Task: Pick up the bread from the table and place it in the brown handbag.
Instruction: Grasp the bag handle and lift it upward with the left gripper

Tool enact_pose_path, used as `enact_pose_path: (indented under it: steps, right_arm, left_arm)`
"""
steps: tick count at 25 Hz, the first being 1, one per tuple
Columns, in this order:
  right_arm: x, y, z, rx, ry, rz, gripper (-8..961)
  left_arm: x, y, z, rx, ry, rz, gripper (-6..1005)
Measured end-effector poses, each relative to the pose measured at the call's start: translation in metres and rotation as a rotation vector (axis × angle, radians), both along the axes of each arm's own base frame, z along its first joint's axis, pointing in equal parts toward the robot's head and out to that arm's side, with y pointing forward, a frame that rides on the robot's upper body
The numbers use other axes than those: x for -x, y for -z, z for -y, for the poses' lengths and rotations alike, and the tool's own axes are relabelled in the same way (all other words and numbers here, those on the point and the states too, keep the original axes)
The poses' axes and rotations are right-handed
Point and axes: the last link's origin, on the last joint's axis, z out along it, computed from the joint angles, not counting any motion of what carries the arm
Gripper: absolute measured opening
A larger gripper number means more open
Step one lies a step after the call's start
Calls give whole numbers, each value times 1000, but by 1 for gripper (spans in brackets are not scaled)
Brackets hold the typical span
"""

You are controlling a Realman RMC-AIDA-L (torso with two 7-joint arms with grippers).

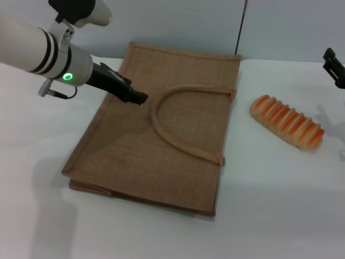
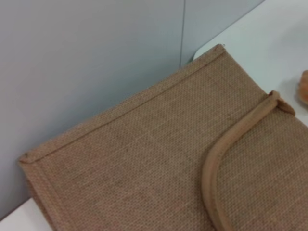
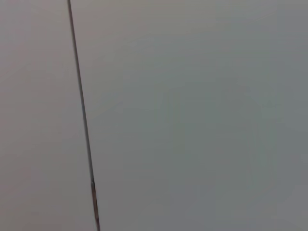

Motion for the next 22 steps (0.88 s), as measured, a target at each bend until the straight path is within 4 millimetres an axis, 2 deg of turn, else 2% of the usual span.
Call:
enact_pose_path:
  steps: [7, 14, 22]
  right_arm:
    - [1, 1, 0, 4, -5, 3, 771]
    - [3, 0, -1, 1, -13, 1, 771]
    - [7, 1, -3, 2, -23, 1, 771]
  left_arm:
    - [9, 5, 0, -25, -1, -10, 615]
    - [10, 14, -4, -74, 19, 33, 613]
    - [13, 19, -8, -108, 63, 4, 611]
